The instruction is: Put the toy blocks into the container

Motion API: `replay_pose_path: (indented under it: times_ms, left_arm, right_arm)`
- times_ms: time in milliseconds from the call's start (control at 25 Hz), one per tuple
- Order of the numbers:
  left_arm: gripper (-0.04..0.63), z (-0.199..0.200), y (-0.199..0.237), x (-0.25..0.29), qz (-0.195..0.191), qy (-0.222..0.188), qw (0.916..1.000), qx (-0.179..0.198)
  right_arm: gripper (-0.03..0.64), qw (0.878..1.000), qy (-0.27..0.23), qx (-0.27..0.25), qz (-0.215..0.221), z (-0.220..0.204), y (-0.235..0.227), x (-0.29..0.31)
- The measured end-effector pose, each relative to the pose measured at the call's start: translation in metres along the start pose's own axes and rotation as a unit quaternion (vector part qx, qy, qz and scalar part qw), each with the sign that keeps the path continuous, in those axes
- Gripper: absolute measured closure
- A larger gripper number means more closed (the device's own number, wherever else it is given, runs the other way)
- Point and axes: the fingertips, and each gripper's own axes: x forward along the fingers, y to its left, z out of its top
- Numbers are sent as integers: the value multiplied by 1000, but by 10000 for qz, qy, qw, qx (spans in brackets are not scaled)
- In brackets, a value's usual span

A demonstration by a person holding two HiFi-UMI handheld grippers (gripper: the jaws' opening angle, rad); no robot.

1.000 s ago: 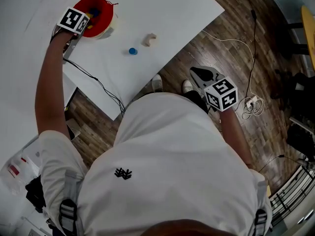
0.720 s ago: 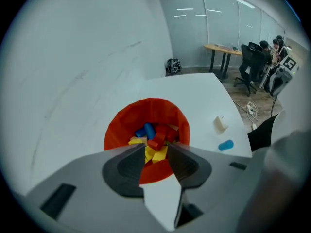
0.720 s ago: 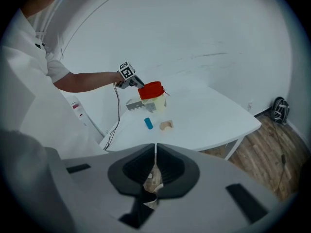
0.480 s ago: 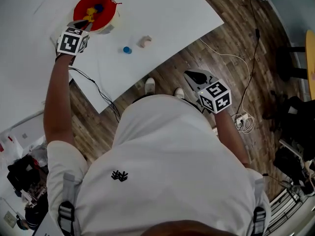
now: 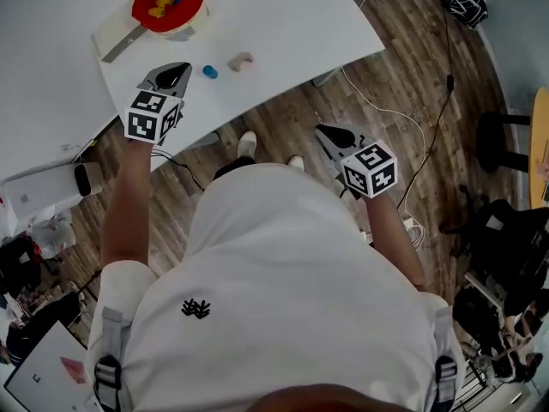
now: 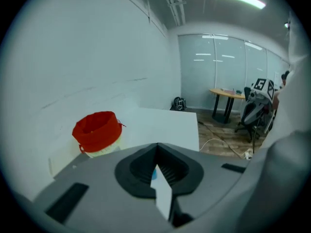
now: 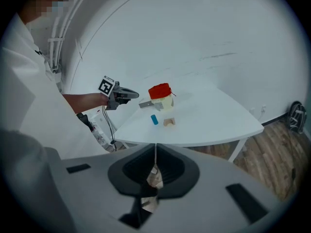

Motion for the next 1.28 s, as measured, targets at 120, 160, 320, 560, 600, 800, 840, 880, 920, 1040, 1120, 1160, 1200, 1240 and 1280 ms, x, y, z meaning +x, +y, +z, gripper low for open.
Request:
replay_pose_path:
  times_ms: [120, 160, 320, 560, 600, 800, 840, 880, 920, 1040, 1120, 1160, 1200, 1240, 1280]
  left_arm:
    - [589, -16, -46, -3, -148, -161, 9984, -520]
    - [589, -22, -58, -3, -168, -161, 9978, -615]
    - [589, -37, -98, -2, -211, -233, 9952, -927]
    - [589, -50, -137, 2, -149, -294, 9925, -1177]
    - [589, -53, -140, 4, -91, -285, 9921, -1215]
    - [588, -71, -135, 13, 217, -48, 9913, -1297]
    - [588, -74, -132, 15, 280, -6, 9912, -1297]
    - [588, -77, -128, 16, 349, 19, 9908, -1307]
    - [588, -79, -122, 18, 424, 36, 9903, -1324]
    - [525, -85, -102, 24, 598, 44, 9872, -1480]
    - [491, -89, -89, 29, 694, 52, 9847, -1600]
    - [476, -92, -82, 31, 751, 72, 9838, -1625]
    - [469, -95, -75, 34, 803, 95, 9832, -1638]
    - [465, -98, -69, 36, 840, 117, 9826, -1650]
    - [458, -100, -64, 39, 863, 139, 9823, -1658]
  right_arm:
    - [604, 9999, 28, -41, 105, -12, -3, -8]
    - [604, 9999, 37, -47, 143, -15, -2, -10]
    - [604, 9996, 82, -125, 236, -26, -3, -18]
    - [604, 9995, 117, -67, 280, -43, -7, -32]
    - [604, 9995, 147, -63, 277, -47, -8, -34]
    - [604, 9996, 177, 31, 233, -54, -13, -40]
    - [604, 9996, 187, 35, 215, -54, -14, -40]
    - [604, 9996, 198, 35, 197, -54, -15, -40]
    - [604, 9996, 202, 36, 177, -53, -16, -40]
    - [604, 9997, 187, 60, 107, -46, -18, -36]
    - [604, 9998, 189, 76, 56, -42, -19, -32]
    - [604, 9998, 190, 84, 31, -40, -19, -31]
    - [604, 9998, 186, 97, 7, -37, -19, -29]
    - [604, 9998, 179, 112, -16, -35, -18, -27]
    - [604, 9998, 172, 129, -40, -32, -18, -26]
